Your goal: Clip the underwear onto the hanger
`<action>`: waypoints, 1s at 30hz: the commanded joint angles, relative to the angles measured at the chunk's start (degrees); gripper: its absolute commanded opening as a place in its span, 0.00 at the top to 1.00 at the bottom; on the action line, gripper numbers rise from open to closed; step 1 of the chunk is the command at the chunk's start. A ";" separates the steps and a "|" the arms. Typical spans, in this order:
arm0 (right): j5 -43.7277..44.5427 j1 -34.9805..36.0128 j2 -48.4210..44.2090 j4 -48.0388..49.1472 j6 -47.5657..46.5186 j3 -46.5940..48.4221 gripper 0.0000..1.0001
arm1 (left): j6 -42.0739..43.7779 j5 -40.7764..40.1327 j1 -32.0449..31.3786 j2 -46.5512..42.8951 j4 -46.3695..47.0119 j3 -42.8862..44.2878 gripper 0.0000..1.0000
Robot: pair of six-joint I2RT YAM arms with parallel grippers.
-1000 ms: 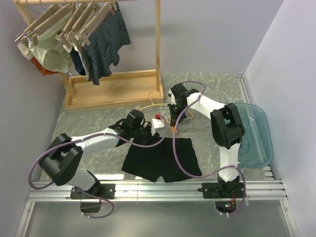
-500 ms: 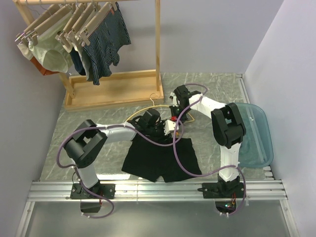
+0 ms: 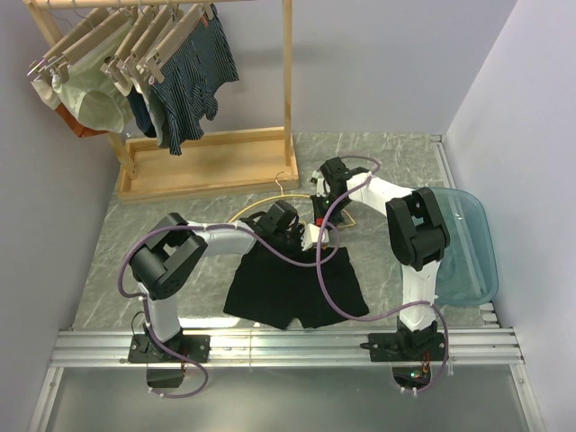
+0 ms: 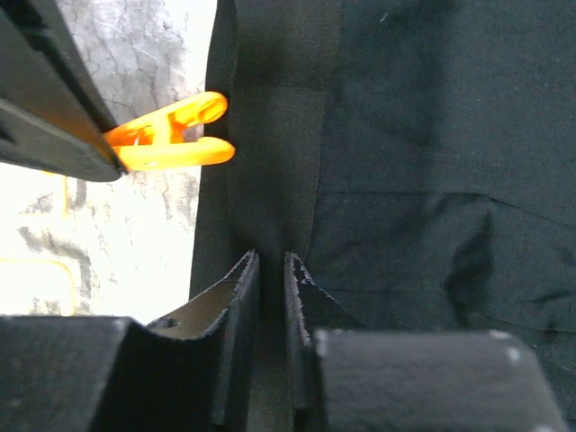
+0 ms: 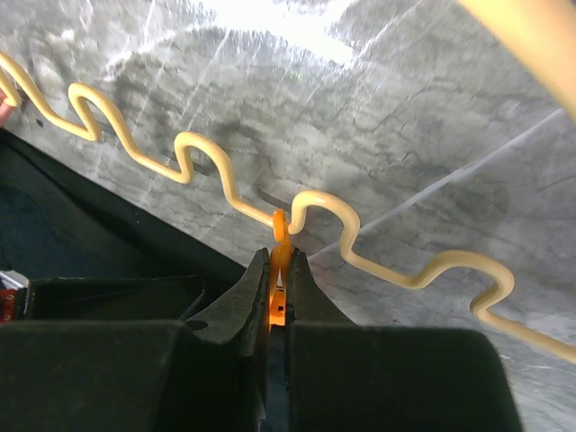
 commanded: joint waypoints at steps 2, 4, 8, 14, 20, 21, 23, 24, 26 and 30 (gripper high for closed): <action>-2.10 -0.61 -3.62 0.42 -0.86 -0.57 1.00 | 0.23 -1.35 0.21 -1.01 -4.21 -0.25 0.80; -2.72 -0.61 -3.88 0.33 -0.69 -0.57 1.00 | 0.14 -1.43 0.29 -0.84 -4.65 0.36 0.80; -3.77 -1.49 -4.32 -0.20 -1.04 -0.13 1.00 | 0.05 -1.00 0.38 -0.75 -5.88 1.15 0.80; -3.78 -2.46 -3.97 -1.08 -2.36 0.57 1.00 | -0.30 -1.26 0.29 -0.49 -7.82 2.38 0.82; -2.63 -2.55 -3.97 0.15 -1.57 -0.31 1.00 | -0.21 -1.61 0.73 -1.01 -9.14 2.56 0.84; -2.89 -2.46 -3.97 0.15 -1.57 -0.22 1.00 | -0.22 -1.61 0.82 -1.10 -9.23 2.56 0.84; -2.98 -2.54 -3.97 0.06 -1.83 -0.22 1.00 | -0.39 -1.61 1.00 -1.28 -9.66 2.56 0.84; -3.16 -2.55 -3.97 -0.11 -1.92 -0.22 1.00 | -0.30 -1.70 1.17 -1.36 -9.84 2.74 0.84; -3.34 -2.55 -3.97 -0.38 -2.09 -0.22 1.00 | -0.57 -1.79 1.35 -1.36 -10.19 2.83 0.84; -4.30 -2.46 -4.14 -0.73 -2.44 -0.39 1.00 | -0.92 -2.13 1.88 -1.19 -10.81 3.44 0.85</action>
